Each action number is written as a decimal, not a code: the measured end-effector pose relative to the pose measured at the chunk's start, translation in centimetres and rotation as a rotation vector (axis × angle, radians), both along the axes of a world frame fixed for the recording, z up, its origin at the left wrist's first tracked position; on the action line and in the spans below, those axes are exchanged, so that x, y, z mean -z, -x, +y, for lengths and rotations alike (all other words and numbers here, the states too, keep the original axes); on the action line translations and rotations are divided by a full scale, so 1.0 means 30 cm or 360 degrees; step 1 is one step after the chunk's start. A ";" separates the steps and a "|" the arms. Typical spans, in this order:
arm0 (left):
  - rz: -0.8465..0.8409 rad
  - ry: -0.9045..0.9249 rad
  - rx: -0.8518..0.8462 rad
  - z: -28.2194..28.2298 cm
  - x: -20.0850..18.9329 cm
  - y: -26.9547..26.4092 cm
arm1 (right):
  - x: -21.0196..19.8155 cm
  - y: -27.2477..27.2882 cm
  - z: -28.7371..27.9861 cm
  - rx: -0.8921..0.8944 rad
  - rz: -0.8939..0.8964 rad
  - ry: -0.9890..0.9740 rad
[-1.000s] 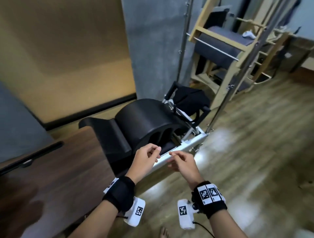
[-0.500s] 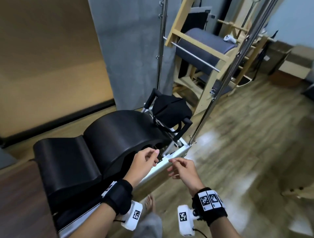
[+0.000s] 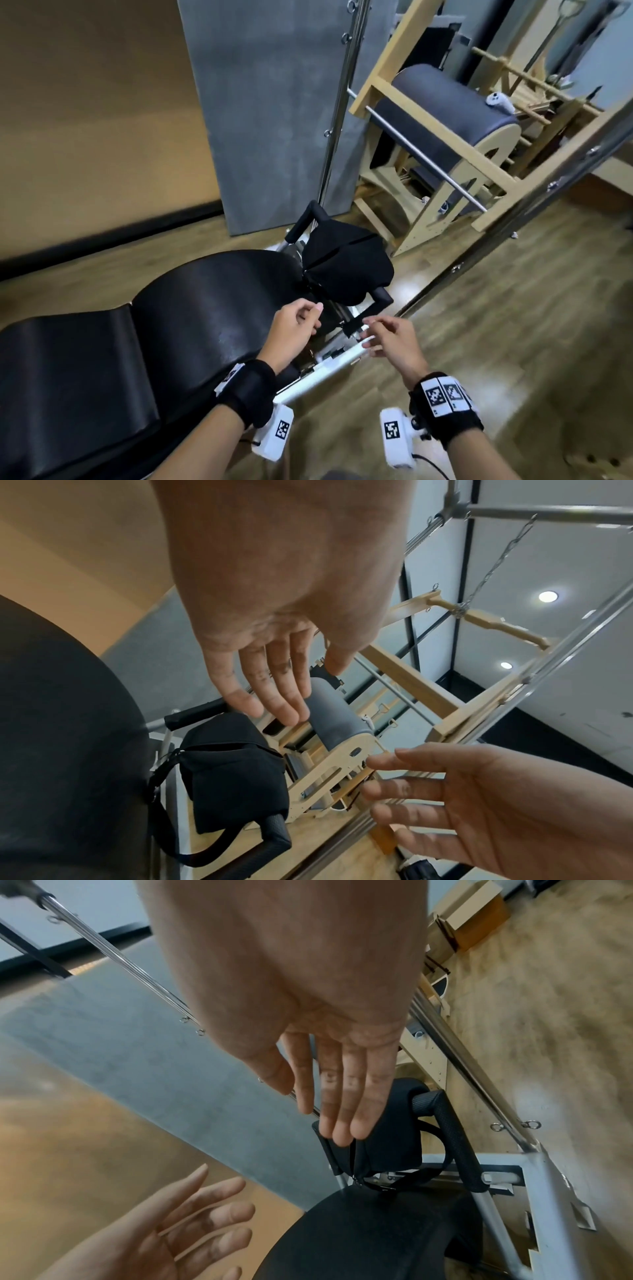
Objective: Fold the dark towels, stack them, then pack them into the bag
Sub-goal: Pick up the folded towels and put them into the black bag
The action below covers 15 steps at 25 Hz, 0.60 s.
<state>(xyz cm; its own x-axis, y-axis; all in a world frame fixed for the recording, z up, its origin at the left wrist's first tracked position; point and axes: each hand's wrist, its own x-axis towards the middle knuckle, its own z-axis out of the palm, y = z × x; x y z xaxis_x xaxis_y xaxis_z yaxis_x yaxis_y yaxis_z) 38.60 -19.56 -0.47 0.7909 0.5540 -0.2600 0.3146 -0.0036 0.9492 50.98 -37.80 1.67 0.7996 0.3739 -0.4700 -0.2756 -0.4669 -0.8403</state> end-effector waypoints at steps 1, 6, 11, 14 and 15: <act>0.0017 0.0014 -0.0021 0.020 0.009 -0.025 | 0.013 -0.046 0.028 -0.0002 -0.0023 0.0027; 0.0098 0.0017 -0.0074 0.160 0.125 -0.239 | 0.122 -0.388 0.230 0.0031 -0.0219 0.0190; 0.0287 -0.0114 -0.0064 0.288 0.361 -0.496 | 0.296 -0.752 0.420 0.0066 -0.0291 0.0359; 0.0494 -0.0072 -0.0050 0.353 0.523 -0.644 | 0.424 -0.937 0.509 0.0013 -0.0307 0.0546; 0.0564 -0.0056 -0.0028 0.375 0.583 -0.691 | 0.475 -0.992 0.531 -0.0017 -0.0302 0.0598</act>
